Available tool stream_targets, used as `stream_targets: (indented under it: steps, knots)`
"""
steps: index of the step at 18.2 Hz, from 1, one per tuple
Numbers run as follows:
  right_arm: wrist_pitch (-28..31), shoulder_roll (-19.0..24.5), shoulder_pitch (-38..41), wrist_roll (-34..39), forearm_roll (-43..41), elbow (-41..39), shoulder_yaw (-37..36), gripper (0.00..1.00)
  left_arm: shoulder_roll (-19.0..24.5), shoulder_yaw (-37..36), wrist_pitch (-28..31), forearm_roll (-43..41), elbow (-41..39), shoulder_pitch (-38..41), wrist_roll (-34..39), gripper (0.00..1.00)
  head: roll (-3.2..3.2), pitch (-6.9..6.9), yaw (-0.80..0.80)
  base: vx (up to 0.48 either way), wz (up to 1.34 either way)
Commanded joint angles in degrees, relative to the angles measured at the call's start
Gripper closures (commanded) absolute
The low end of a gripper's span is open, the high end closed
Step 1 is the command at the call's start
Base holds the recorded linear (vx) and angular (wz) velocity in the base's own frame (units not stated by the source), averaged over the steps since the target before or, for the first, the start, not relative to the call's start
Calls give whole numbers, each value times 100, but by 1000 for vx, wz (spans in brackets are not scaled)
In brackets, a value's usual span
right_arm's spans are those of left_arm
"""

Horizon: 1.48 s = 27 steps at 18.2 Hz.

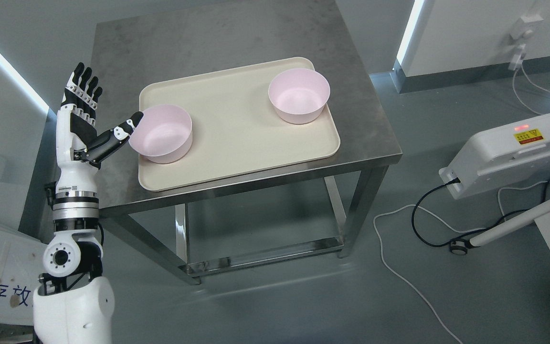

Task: Stack pink IKEA bowls on left shelf middle
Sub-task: 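Reach the left hand to the pink bowl nearest the robot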

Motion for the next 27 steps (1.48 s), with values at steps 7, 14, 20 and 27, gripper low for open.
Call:
stream_targets:
  steps: [7, 14, 20, 27]
  knots:
    - [-4, -100, -2, -2, 0, 0, 0, 0, 470, -554, 107, -199, 318, -523, -1201, 0, 0, 0, 0, -2, 0]
    - [-4, -100, -2, -2, 0, 0, 0, 0, 1913, -1134, 634, -1684, 1445, -1262, -2046, 2, 0, 0, 0, 0, 0]
    - [-4, -100, -2, -2, 0, 0, 0, 0, 1975, -1143, 1724, -1757, 1515, -2264, -2642, 11, 0, 0, 0, 0, 0]
    - [-4, -100, -2, -2, 0, 0, 0, 0, 2282, -1397, 1796, -1809, 1516, -2274, -3716, 21, 0, 0, 0, 0, 0]
